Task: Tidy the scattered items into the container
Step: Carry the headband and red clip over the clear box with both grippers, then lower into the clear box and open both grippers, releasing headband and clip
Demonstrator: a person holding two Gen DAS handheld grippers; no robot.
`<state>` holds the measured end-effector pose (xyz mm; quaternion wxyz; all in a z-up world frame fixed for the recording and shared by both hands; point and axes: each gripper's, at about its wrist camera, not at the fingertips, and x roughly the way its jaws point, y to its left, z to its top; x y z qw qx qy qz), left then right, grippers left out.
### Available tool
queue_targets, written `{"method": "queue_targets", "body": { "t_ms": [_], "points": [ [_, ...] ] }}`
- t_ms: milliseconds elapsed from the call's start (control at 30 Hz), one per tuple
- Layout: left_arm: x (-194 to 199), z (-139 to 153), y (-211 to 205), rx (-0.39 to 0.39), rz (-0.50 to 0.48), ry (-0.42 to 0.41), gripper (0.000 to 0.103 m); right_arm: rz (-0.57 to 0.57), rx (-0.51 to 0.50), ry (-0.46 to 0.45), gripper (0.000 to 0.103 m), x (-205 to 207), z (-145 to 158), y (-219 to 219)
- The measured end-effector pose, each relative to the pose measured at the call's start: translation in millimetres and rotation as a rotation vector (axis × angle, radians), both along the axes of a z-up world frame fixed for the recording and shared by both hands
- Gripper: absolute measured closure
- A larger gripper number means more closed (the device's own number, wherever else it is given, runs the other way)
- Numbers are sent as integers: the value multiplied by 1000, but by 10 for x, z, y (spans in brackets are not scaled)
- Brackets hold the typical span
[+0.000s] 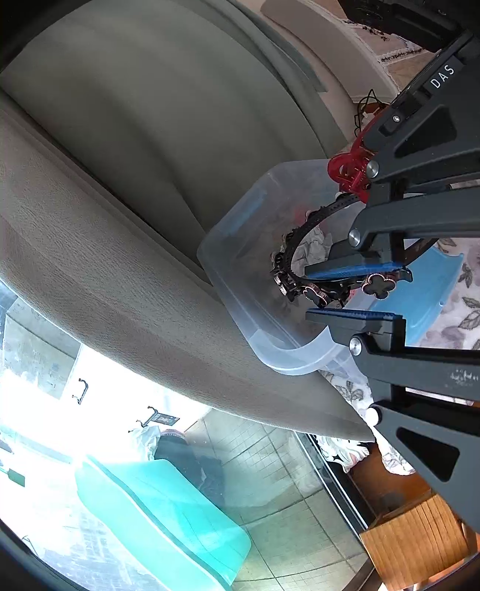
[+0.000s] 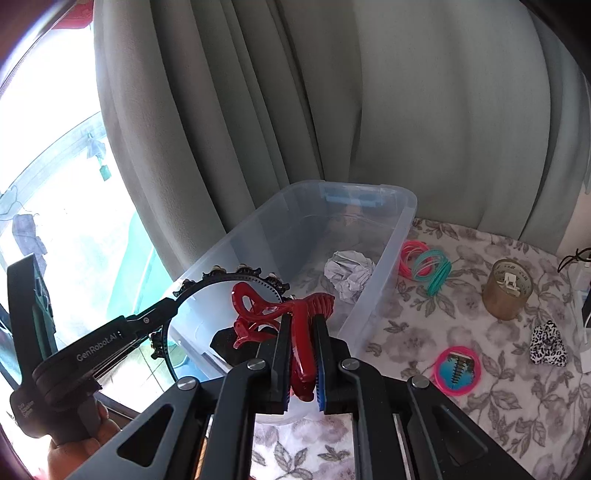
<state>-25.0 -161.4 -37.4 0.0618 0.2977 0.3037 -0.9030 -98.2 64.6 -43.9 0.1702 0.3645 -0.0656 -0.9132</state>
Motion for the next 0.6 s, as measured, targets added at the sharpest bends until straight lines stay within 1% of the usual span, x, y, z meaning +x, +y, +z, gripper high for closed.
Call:
{"method": "queue_targets", "body": {
  "t_ms": [100,200,333,467,600],
  "points": [
    [-50,6,-31,-3,5,-4,87,1,-10,12,92,-13,40,3],
    [-106,12,-63,-6,13,5,87,3,-20,54,92,-22,153,20],
    [-219,10,-85,-14,24,17,87,2,-6,87,92,-84,232,0],
    [-298,-6,-73,-34,28,11,87,6,2,38,92,-175,81,-51],
    [-339,-123,-72,-16,19,-27,87,2,7,-1,92,-232,-46,-66]
  ]
}}
